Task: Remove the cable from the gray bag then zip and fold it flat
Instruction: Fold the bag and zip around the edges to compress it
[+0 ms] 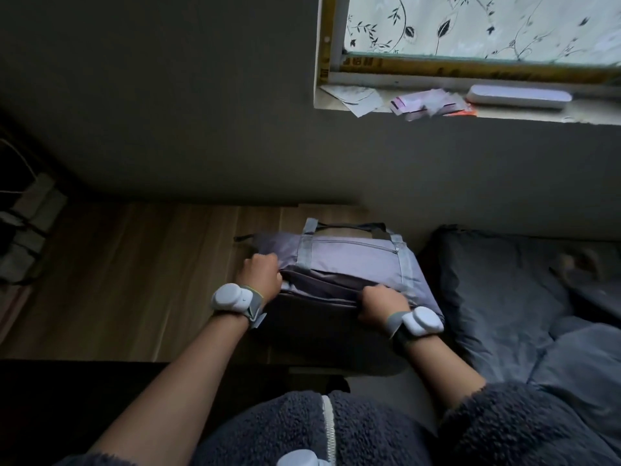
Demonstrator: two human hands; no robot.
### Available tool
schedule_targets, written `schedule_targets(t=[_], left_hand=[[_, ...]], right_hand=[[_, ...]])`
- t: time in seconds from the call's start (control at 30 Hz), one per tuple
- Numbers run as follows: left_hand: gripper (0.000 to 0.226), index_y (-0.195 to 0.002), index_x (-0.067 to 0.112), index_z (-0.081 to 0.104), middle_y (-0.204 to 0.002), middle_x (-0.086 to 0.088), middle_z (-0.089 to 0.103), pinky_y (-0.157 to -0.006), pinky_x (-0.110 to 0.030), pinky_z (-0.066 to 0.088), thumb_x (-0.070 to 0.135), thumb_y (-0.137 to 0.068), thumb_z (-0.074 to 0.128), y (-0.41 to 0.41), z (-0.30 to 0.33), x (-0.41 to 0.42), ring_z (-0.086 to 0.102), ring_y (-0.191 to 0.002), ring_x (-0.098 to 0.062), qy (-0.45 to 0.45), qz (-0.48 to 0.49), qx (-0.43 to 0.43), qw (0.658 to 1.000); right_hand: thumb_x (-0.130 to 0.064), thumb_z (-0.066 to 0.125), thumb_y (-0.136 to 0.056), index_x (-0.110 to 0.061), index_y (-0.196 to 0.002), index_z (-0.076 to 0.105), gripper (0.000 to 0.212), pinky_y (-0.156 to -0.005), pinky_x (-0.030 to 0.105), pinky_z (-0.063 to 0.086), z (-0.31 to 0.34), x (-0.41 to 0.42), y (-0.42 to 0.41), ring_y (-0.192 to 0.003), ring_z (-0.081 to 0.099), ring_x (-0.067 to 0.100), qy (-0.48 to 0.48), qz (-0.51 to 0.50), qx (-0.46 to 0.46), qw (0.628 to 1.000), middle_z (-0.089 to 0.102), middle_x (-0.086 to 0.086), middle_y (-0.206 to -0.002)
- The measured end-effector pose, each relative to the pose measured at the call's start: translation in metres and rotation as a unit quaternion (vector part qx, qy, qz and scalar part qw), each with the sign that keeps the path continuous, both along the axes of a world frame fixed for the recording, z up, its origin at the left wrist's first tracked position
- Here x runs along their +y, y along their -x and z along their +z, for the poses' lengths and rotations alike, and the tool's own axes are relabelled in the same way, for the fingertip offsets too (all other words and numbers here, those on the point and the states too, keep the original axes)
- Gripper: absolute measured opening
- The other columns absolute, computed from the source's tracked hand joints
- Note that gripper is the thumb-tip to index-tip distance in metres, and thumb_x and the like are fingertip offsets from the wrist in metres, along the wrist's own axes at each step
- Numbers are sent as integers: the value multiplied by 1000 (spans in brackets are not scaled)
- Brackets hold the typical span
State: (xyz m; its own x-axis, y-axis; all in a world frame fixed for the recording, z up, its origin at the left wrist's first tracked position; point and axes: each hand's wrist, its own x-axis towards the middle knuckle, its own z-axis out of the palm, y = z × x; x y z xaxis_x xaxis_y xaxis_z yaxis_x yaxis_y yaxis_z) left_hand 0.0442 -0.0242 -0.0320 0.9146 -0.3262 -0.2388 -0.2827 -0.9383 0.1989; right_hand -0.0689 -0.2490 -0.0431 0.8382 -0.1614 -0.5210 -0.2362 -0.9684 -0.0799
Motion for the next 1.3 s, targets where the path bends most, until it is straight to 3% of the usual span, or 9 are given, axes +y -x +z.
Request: schedule_targets(t=[0.17,0.27,0.4,0.6,0.67,0.8,0.93,1.0,1.3], left_hand=[[36,-94,11,58,-100,-14,66,-71,-35,49,36,-73,71,3,4,5,63,-92,-34,-3,24,65,998],[37,-100,9,59,-105,-16,65,-67,-33,46,31,-72,72,10,-1,1,63,-95,-35,-29,47,82,995],[28,-94,10,66,-105,-17,69,-72,-35,53,24,-70,65,9,-7,4,66,-93,-37,-58,77,114,989],[14,-74,13,64,-88,-11,71,-62,-30,51,25,-68,69,7,-3,8,66,-75,-31,-40,72,108,991],[13,-80,12,64,-90,-11,69,-63,-31,49,24,-73,66,11,-8,16,65,-80,-33,-2,79,95,992],[18,-106,10,57,-115,-16,55,-87,-35,41,22,-93,52,25,-26,34,54,-107,-34,124,77,135,980],[20,-113,9,51,-120,-16,45,-93,-35,38,11,-93,47,43,-41,46,50,-109,-34,183,120,149,964],[25,-113,9,48,-120,-14,42,-90,-32,37,4,-88,48,53,-44,51,50,-106,-33,185,137,148,962],[30,-108,7,41,-106,-21,59,-79,-43,46,7,-82,55,72,-53,57,56,-96,-41,184,172,146,957]], right_hand=[[-34,56,-87,-19,-111,56,28,-78,39,47,5,68,-4,-102,60,34,-100,118,-106,982,62,9,-111],[-22,44,-94,-12,-108,60,23,-73,40,46,2,89,-6,-99,62,34,-54,176,-144,972,66,12,-106],[-22,50,-90,-13,-98,69,22,-60,34,38,7,90,-11,-83,67,36,-28,204,-165,965,72,13,-89],[-29,53,-87,-16,-92,70,22,-62,34,39,15,79,-15,-83,66,37,-8,141,-124,982,70,11,-91],[-26,54,-86,-17,-99,68,22,-63,37,44,18,79,-20,-85,66,38,-24,124,-127,984,69,12,-94],[-29,56,-83,-23,-116,57,34,-69,37,47,12,102,-25,-96,63,34,-102,134,-199,965,64,8,-107],[-42,51,-82,-31,-116,63,38,-85,37,52,3,125,-34,-106,59,25,-160,169,-188,954,67,-1,-115],[-49,46,-78,-34,-110,66,39,-76,36,54,0,129,-38,-96,66,27,-164,147,-177,959,71,2,-106],[-21,55,-80,-26,-101,72,27,-75,40,55,-9,137,-41,-90,66,34,-160,114,-134,971,73,7,-96]])
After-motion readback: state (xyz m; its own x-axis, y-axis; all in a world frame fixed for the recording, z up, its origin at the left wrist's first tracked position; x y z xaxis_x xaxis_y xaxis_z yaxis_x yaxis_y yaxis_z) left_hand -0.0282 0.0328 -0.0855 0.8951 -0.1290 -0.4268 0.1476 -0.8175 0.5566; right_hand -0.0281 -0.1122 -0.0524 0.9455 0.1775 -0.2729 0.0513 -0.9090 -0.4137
